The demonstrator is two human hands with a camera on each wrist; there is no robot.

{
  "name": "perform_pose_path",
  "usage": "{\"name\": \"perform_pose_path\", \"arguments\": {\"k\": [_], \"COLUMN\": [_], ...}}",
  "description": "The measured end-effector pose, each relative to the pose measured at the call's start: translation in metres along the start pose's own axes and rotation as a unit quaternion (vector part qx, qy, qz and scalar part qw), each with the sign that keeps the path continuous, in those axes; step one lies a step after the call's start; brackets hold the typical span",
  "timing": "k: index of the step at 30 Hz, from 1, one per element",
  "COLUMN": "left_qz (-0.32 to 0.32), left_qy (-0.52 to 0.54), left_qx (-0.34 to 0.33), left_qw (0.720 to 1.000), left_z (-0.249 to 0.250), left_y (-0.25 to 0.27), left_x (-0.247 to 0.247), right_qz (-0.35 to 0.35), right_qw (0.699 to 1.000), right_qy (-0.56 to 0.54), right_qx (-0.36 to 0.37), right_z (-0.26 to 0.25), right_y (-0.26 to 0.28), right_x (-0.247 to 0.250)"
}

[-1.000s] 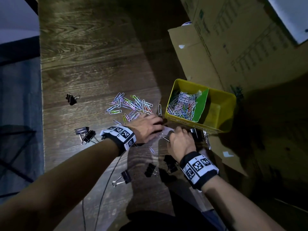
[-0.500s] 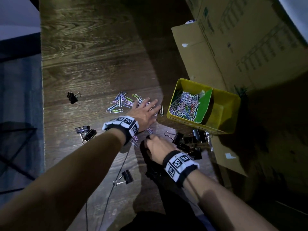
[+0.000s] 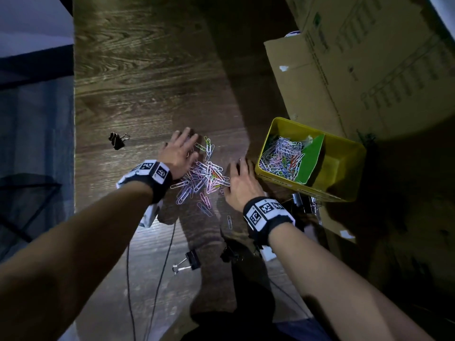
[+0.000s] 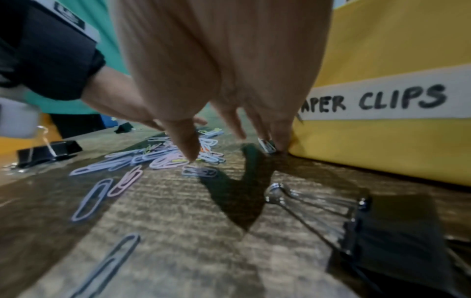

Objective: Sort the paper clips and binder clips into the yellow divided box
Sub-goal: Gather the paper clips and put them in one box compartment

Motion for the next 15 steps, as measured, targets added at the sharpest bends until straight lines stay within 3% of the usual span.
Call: {"name": "perform_pose_path", "arguments": {"k": [3, 7, 10, 12, 15], "left_qz": [-0.041, -0.007, -0.001, 0.038, 0.083], "left_qy": [-0.02, 0.04, 0.05, 0.052, 0.065], "left_qx": [-0.064, -0.133, -0.131, -0.123, -0.071], "left_qw": [0.997, 0.99, 0.99, 0.99, 0.992], "left_z": [0.004, 0.019, 0.03, 0.034, 0.039], "left_y": [0.01, 0.047, 0.074, 0.079, 0.057], "left_x": [-0.012, -0.028, -0.039, -0.038, -0.017], "right_qz": [-0.009, -0.023, -0.025, 0.007, 0.006], "right_qw": [0.998, 0.993, 0.992, 0.993, 0.996], "right_qy": [0.043, 0.053, 0.029, 0.012, -0.005], "right_qx": [0.034, 0.099, 0.117, 0.116, 0.093], "right_z": [-0.001, -0.001, 0.001, 0.003, 0.005], "right_y": [0.004, 0.026, 0.043, 0.05, 0.057], "right_x": [-0.006, -0.021, -0.029, -0.03, -0.033]}}
Point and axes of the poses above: each hand's wrist, its own y-axis away from the middle knuckle, its own x-axis out of the back of the hand, z = x × y, the point moved 2 cm from there along -y, towards the middle knuckle, and after that the axes turned 9 degrees about -y, right-handed, at the moved point
